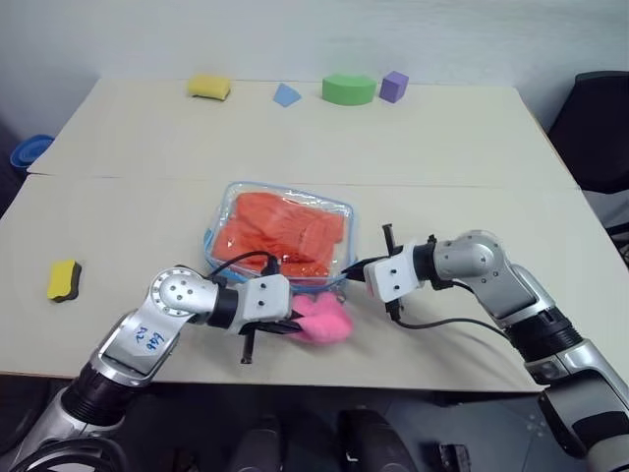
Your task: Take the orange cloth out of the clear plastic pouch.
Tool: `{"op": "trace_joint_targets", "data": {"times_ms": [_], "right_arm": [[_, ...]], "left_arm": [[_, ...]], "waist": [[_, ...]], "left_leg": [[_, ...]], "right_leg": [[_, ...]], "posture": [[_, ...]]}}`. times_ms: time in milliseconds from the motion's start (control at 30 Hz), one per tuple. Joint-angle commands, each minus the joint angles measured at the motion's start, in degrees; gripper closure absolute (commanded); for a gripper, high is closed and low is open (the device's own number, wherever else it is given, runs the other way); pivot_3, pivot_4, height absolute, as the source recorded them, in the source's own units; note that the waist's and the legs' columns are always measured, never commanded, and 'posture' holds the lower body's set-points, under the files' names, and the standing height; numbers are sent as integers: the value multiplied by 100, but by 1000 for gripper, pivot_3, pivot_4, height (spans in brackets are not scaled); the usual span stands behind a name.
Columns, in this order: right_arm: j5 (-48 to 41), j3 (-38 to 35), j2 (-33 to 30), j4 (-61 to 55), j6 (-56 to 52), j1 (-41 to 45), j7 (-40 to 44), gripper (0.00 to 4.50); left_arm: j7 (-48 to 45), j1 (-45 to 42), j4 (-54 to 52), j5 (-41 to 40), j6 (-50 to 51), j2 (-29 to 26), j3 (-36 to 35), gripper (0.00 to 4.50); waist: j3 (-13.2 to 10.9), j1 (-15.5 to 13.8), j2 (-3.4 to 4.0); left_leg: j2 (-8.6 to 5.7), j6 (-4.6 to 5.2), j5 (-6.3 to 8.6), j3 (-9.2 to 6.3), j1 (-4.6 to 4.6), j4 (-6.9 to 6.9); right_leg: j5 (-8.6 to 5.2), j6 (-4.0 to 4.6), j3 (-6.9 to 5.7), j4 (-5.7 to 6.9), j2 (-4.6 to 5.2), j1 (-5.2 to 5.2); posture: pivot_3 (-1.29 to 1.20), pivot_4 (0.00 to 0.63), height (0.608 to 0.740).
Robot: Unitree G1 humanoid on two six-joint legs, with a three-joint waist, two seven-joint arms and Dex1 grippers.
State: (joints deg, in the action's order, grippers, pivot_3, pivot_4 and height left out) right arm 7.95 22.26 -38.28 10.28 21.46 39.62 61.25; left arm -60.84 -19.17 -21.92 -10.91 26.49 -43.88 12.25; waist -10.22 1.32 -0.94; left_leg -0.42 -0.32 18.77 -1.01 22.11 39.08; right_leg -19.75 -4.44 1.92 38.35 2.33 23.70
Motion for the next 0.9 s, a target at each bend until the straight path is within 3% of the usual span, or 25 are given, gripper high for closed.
{"op": "trace_joint_targets", "data": {"times_ms": [33, 300, 533, 700, 833, 867, 900], "right_arm": [[-54, -292, -238, 65, 177, 91, 35, 4463], [-88, -523, -685, 525, 722, 80, -22, 4463], [-438, -753, -1137, 646, 1303, -214, 282, 4463], [-485, -736, -1083, 983, 1436, -183, 259, 4463], [-657, -691, -951, 869, 1112, -235, 330, 4463], [-698, -700, -938, 809, 1018, -252, 346, 4265], [-839, -735, -935, 667, 757, -307, 414, 4018]], "left_arm": [[171, 358, -36, -86, -29, -282, -661, 4500], [533, 1413, 71, -470, 145, -659, -2316, 4500], [460, 1824, 1070, -641, 86, -1135, -3779, 4500], [356, 1858, 1205, -711, -52, -1233, -3738, 4500], [440, 1798, 1089, -784, -31, -955, -3330, 4500], [469, 1778, 1047, -844, 52, -876, -3269, 4500], [531, 1747, 1005, -913, 148, -772, -3226, 4203]], "waist": [[0, 20, 0], [-2, 23, 4], [-4, 22, 6], [-5, 33, 7], [-4, 32, 7], [-4, 31, 7], [-4, 30, 7]], "left_leg": [[0, 0, 0, 0, 0, 0], [0, 1, 1, 0, 0, -2], [0, 2, 2, -1, 0, -11], [0, 3, 4, 1, -1, -11], [0, 2, 4, 1, -1, -11], [0, 2, 4, 1, -1, -11], [0, 2, 4, 1, -1, -11]], "right_leg": [[0, 0, 0, -1, 0, 0], [-1, 2, -1, -18, 4, 0], [-1, 2, -6, -29, 5, -1], [-1, 2, -4, -32, 8, -3], [-1, 2, -4, -30, 8, -3], [-1, 2, -4, -30, 8, -3], [-1, 2, -4, -28, 8, -3]], "posture": [[0, 150, 740], [0, 150, 740], [0, 150, 740], [0, 150, 740], [0, 150, 740], [0, 150, 740], [0, 150, 740]]}}
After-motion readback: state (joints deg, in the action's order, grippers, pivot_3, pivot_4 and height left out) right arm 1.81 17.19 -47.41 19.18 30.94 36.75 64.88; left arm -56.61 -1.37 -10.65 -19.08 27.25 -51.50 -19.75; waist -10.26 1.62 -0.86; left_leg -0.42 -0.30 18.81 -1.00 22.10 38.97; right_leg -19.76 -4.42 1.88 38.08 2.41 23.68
